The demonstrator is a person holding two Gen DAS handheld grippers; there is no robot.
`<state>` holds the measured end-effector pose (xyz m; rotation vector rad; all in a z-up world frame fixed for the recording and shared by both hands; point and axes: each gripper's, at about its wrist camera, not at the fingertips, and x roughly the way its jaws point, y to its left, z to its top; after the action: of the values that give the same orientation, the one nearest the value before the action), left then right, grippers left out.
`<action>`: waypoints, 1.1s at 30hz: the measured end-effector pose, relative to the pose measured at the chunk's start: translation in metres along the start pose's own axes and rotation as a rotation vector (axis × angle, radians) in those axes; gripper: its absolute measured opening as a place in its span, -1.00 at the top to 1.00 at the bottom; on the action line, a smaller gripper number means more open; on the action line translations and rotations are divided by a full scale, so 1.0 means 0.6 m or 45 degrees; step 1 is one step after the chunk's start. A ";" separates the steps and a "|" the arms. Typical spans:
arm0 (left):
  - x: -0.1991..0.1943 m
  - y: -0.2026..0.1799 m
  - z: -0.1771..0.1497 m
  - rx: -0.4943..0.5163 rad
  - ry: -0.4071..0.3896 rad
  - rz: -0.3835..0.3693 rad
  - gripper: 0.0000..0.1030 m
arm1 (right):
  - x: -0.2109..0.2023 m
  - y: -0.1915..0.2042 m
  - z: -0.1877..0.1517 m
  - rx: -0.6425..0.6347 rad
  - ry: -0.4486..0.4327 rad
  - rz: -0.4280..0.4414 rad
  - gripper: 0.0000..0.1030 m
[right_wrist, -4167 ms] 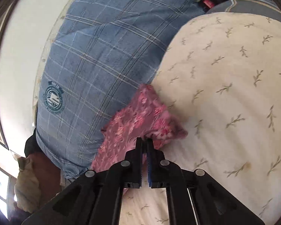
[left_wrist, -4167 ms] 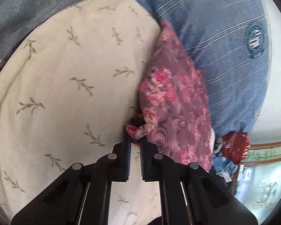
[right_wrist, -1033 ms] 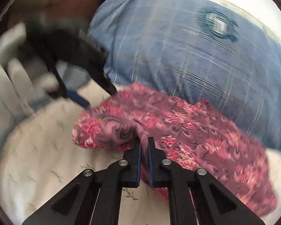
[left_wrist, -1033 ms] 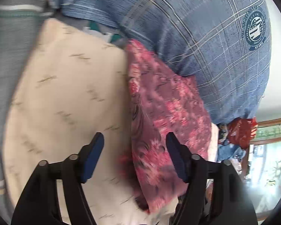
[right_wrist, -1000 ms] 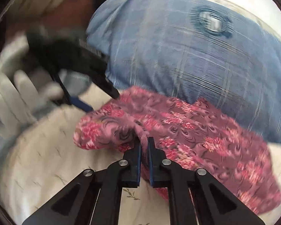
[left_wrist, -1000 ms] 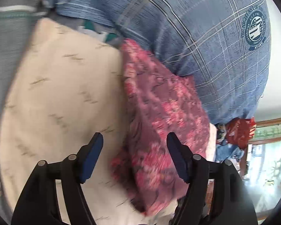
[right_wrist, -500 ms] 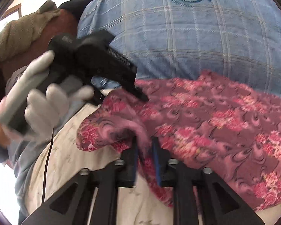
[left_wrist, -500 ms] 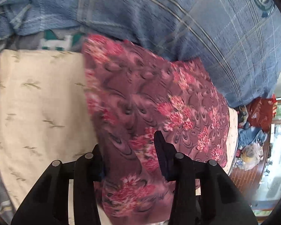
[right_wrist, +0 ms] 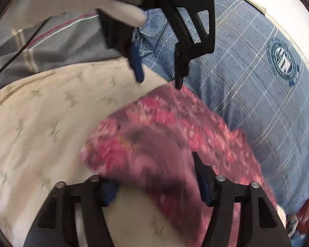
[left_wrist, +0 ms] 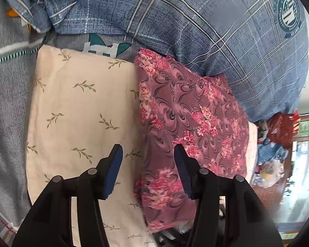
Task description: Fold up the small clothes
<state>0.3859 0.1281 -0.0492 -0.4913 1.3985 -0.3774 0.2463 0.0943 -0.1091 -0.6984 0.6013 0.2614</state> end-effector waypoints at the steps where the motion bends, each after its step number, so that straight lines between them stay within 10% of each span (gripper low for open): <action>1: 0.000 0.004 0.001 -0.003 0.004 -0.015 0.01 | 0.007 -0.006 0.004 0.007 0.005 0.012 0.62; 13: 0.065 -0.072 0.033 0.022 0.042 -0.103 -0.34 | -0.057 -0.134 -0.024 0.520 -0.180 0.258 0.72; 15: 0.077 -0.101 0.031 0.078 0.043 -0.037 -0.06 | -0.057 -0.133 -0.025 0.529 -0.181 0.273 0.72; 16: 0.080 -0.114 0.028 0.117 0.046 -0.026 0.56 | -0.058 -0.134 -0.028 0.544 -0.185 0.279 0.72; 17: 0.083 -0.130 0.025 0.150 0.057 -0.012 0.74 | -0.059 -0.138 -0.031 0.569 -0.188 0.295 0.72; 33: 0.087 -0.451 -0.032 0.491 -0.067 0.011 0.80 | -0.160 -0.369 -0.223 1.489 -0.404 0.532 0.72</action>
<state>0.3836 -0.1295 0.0506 -0.1770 1.2381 -0.6078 0.2044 -0.1621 -0.0168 0.5972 0.4836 0.3415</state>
